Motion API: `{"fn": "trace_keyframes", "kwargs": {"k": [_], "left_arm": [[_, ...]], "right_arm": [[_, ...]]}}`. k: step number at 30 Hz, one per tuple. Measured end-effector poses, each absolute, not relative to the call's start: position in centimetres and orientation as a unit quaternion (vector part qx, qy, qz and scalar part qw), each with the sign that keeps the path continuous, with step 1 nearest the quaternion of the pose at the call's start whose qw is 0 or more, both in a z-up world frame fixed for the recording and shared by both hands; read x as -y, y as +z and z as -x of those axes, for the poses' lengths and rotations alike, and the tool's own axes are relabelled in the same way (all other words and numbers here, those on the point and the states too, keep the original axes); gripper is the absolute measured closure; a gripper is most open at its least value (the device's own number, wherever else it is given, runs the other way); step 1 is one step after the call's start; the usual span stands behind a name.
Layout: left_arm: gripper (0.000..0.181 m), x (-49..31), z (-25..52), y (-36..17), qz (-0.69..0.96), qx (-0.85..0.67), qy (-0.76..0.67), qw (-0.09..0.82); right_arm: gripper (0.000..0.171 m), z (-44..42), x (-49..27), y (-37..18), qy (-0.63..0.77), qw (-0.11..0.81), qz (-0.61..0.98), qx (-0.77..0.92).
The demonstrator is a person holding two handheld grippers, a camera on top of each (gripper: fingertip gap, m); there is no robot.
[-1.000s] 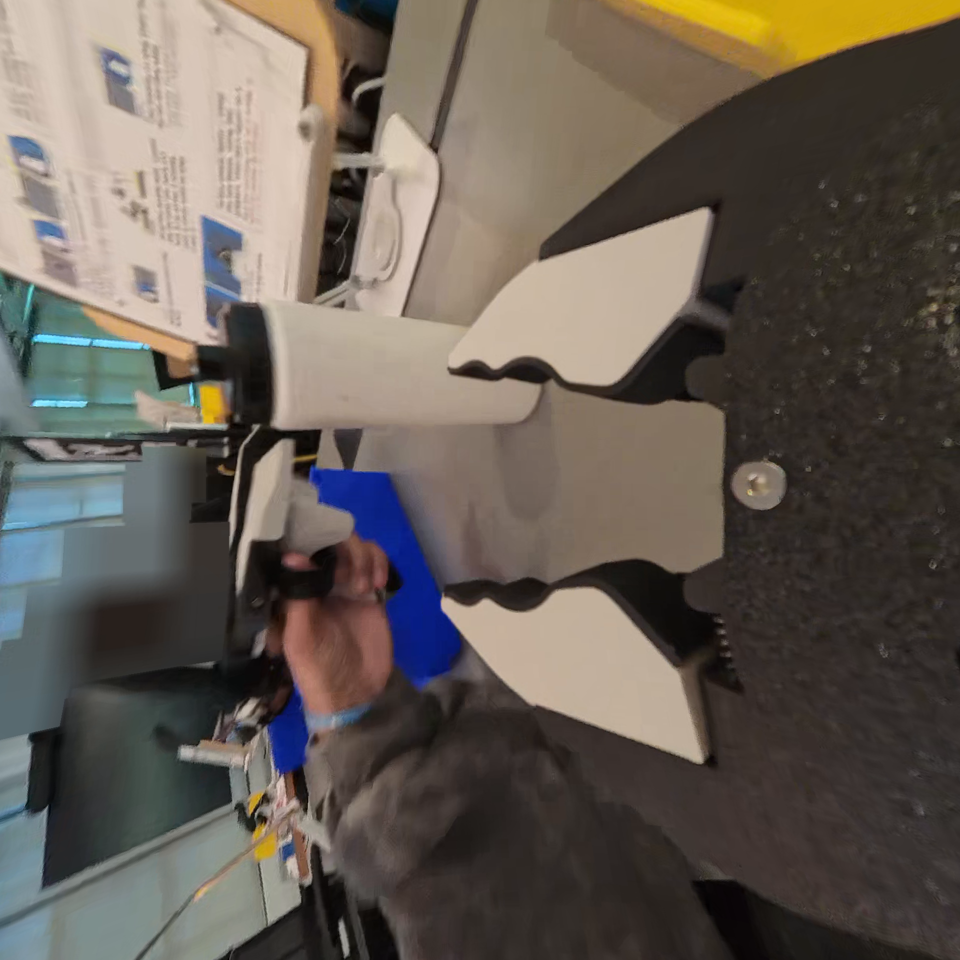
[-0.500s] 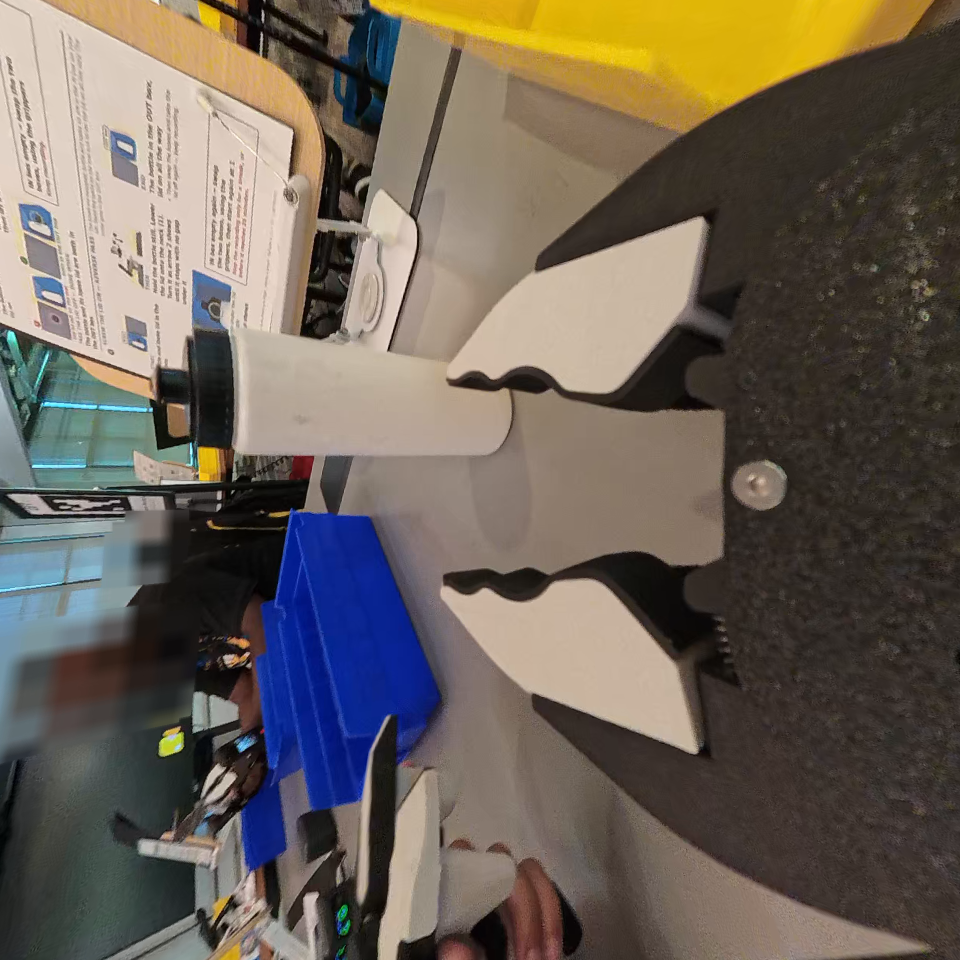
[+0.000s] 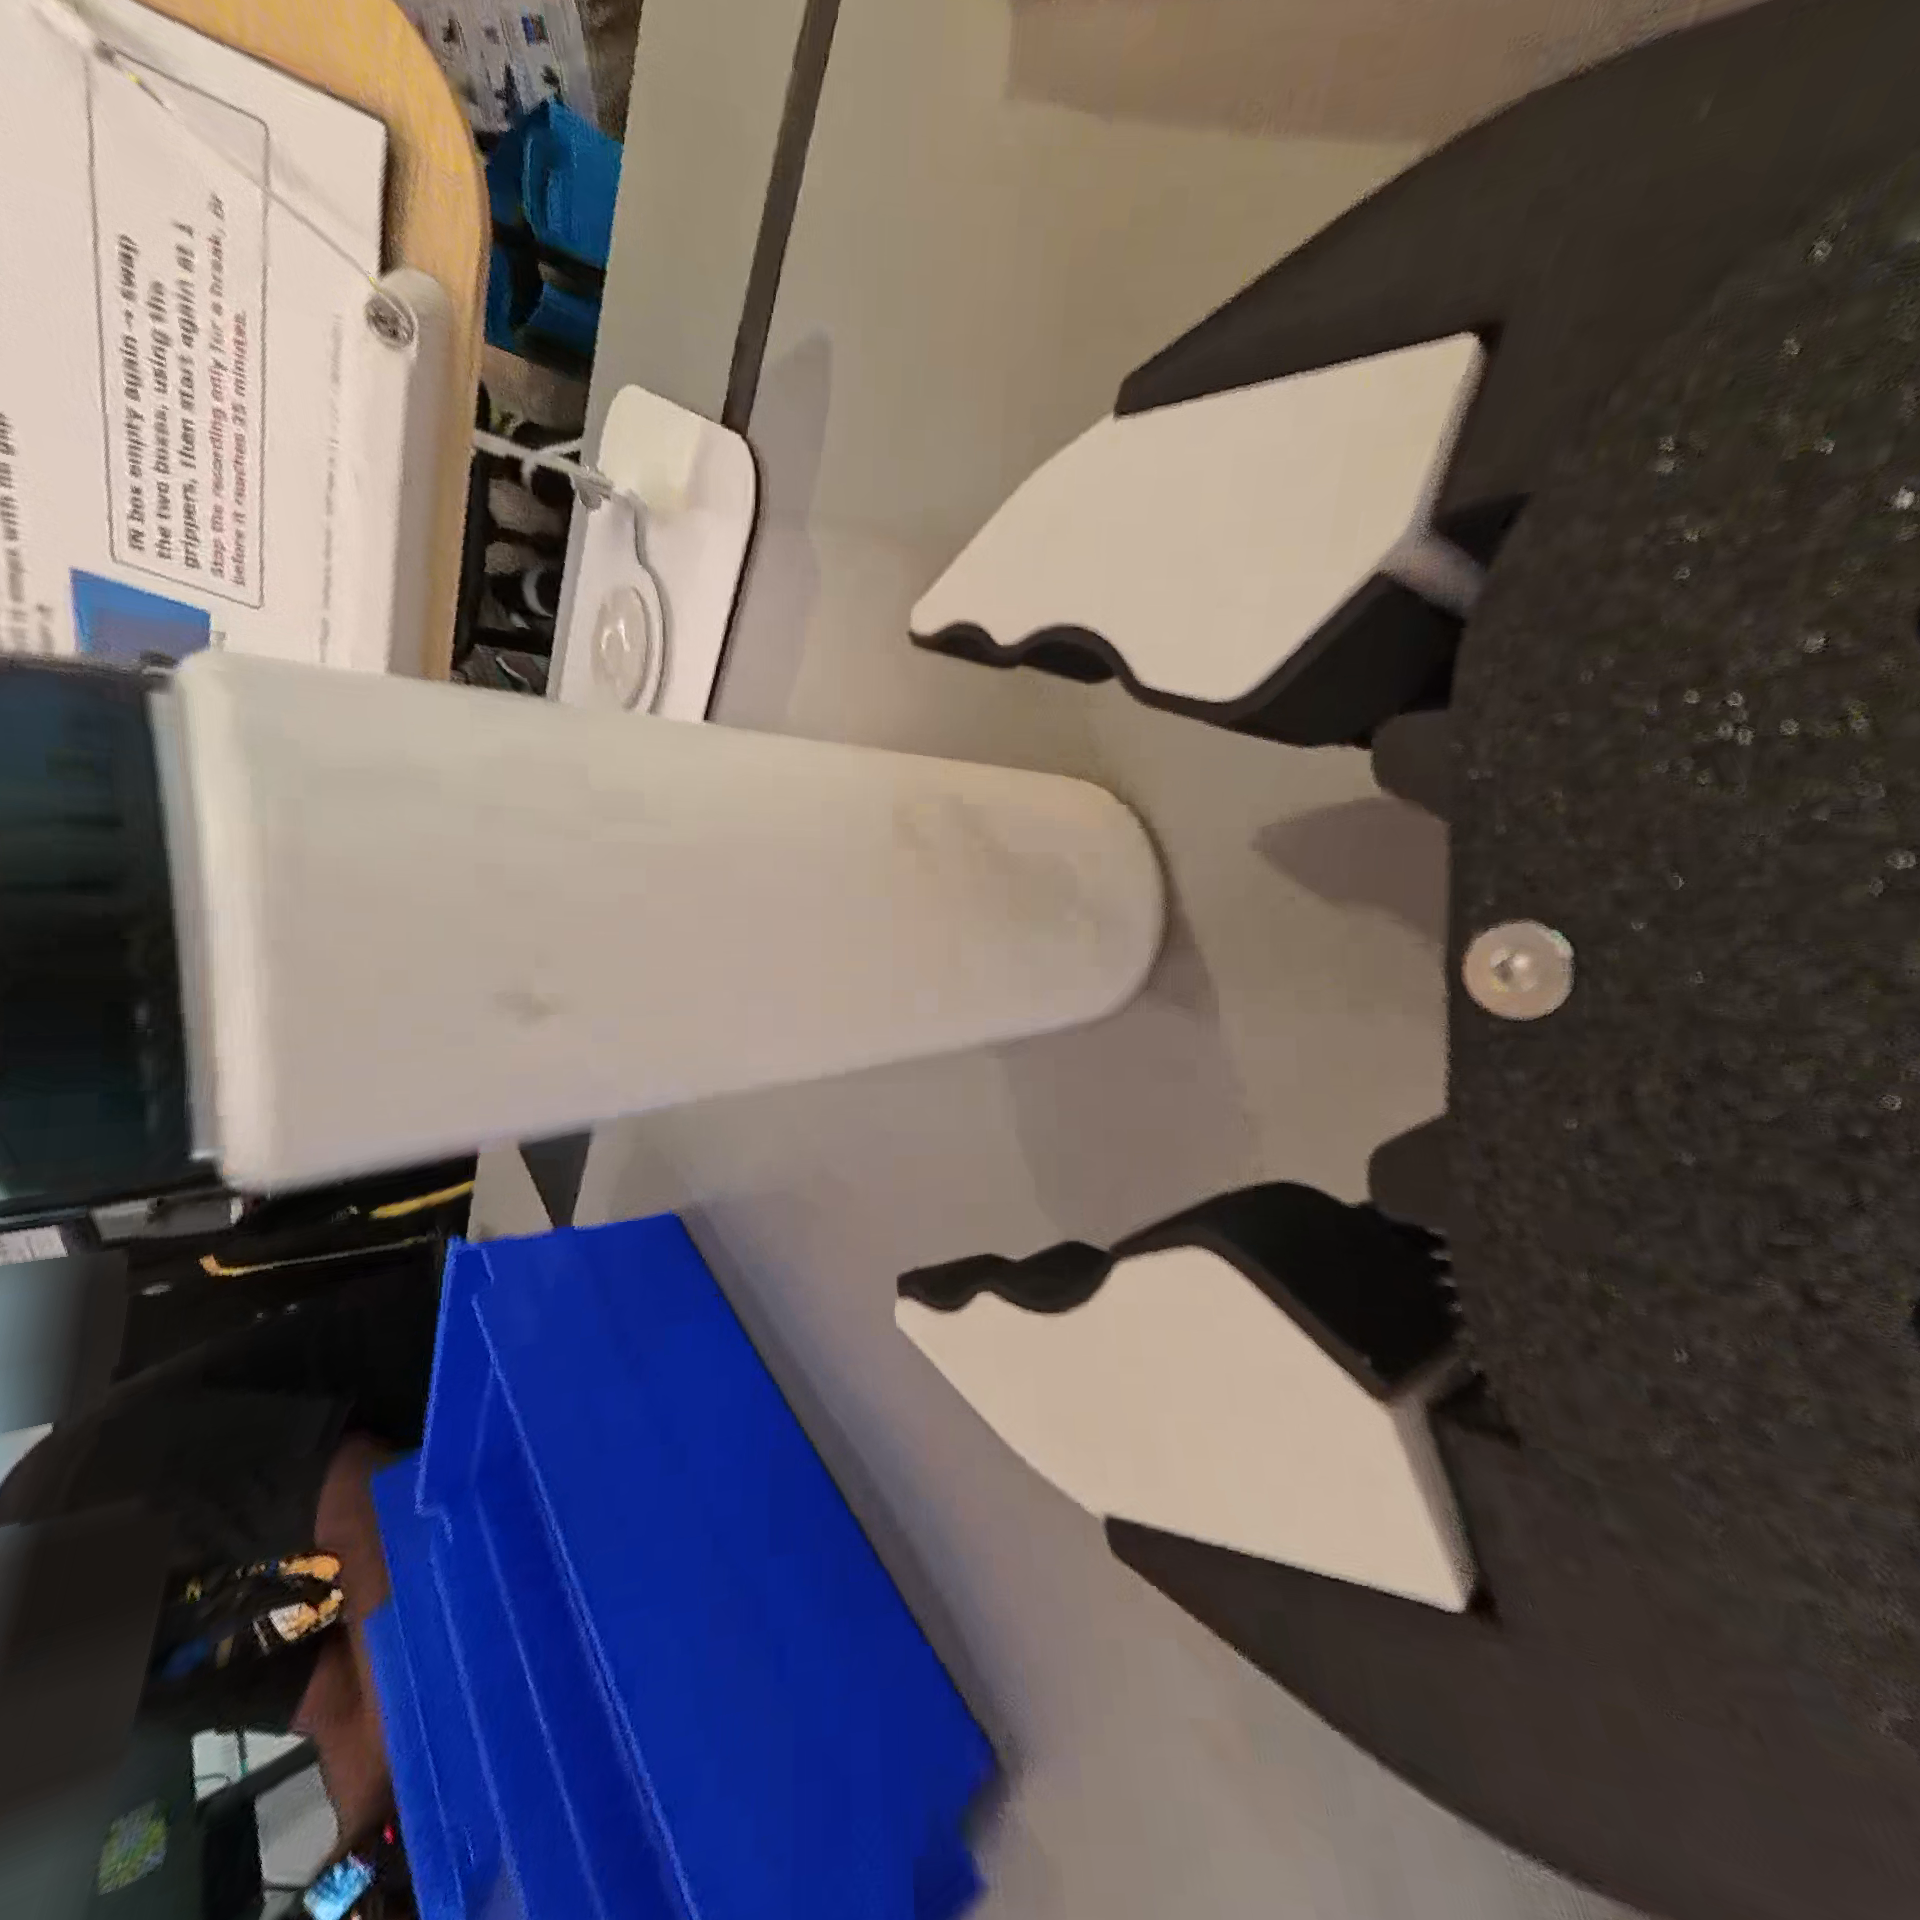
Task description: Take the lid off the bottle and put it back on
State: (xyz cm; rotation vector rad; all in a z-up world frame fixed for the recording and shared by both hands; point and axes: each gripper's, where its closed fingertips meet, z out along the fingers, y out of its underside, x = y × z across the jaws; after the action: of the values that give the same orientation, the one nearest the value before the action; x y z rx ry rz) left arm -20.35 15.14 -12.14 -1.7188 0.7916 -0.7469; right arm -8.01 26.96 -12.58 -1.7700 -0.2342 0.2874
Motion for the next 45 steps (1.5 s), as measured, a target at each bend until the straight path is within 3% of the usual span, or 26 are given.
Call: {"fn": "trace_keyframes", "kwargs": {"k": [4, 6, 9, 13, 20, 23, 26, 31, 38, 45], "left_arm": [[0.106, -14.9, 20.4, -12.4, 0.716, -0.346, -0.296, 0.530], [0.107, -15.1, 20.4, -12.3, 0.716, -0.341, -0.303, 0.528], [0.107, -15.4, 20.4, -12.7, 0.726, -0.332, -0.319, 0.511], [0.108, -15.5, 20.4, -12.6, 0.729, -0.320, -0.341, 0.499], [0.108, -14.8, 20.1, -12.6, 0.720, -0.348, -0.305, 0.517], [0.109, -14.4, 19.8, -12.9, 0.715, -0.366, -0.286, 0.522], [0.109, -14.2, 19.4, -12.9, 0.709, -0.378, -0.278, 0.527], [0.110, -13.9, 19.1, -13.4, 0.712, -0.387, -0.277, 0.516], [0.110, -14.2, 19.3, -13.2, 0.715, -0.378, -0.284, 0.515], [0.110, -14.5, 19.5, -13.3, 0.719, -0.372, -0.286, 0.512]], "right_arm": [[0.057, 9.1, -31.8, -13.3, 0.142, 0.613, 0.769, 0.110], [0.084, 9.5, -32.5, -13.3, 0.127, 0.606, 0.772, 0.142], [0.085, 8.0, -32.1, -12.6, 0.095, 0.600, 0.781, 0.142], [0.086, 5.7, -29.6, -7.3, 0.071, 0.632, 0.757, 0.152], [0.086, -3.0, -21.1, 7.6, -0.076, 0.695, 0.697, 0.158], [0.086, -8.8, -18.4, 9.0, -0.152, 0.655, 0.723, 0.161], [0.086, -14.6, -17.4, 6.7, -0.202, 0.594, 0.768, 0.130], [0.086, -20.3, -19.2, -3.4, -0.218, 0.428, 0.875, 0.068], [0.085, -21.4, -21.3, -15.9, -0.216, 0.207, 0.947, 0.113], [0.085, -21.2, -21.8, -19.5, -0.201, 0.167, 0.957, 0.129]]}}
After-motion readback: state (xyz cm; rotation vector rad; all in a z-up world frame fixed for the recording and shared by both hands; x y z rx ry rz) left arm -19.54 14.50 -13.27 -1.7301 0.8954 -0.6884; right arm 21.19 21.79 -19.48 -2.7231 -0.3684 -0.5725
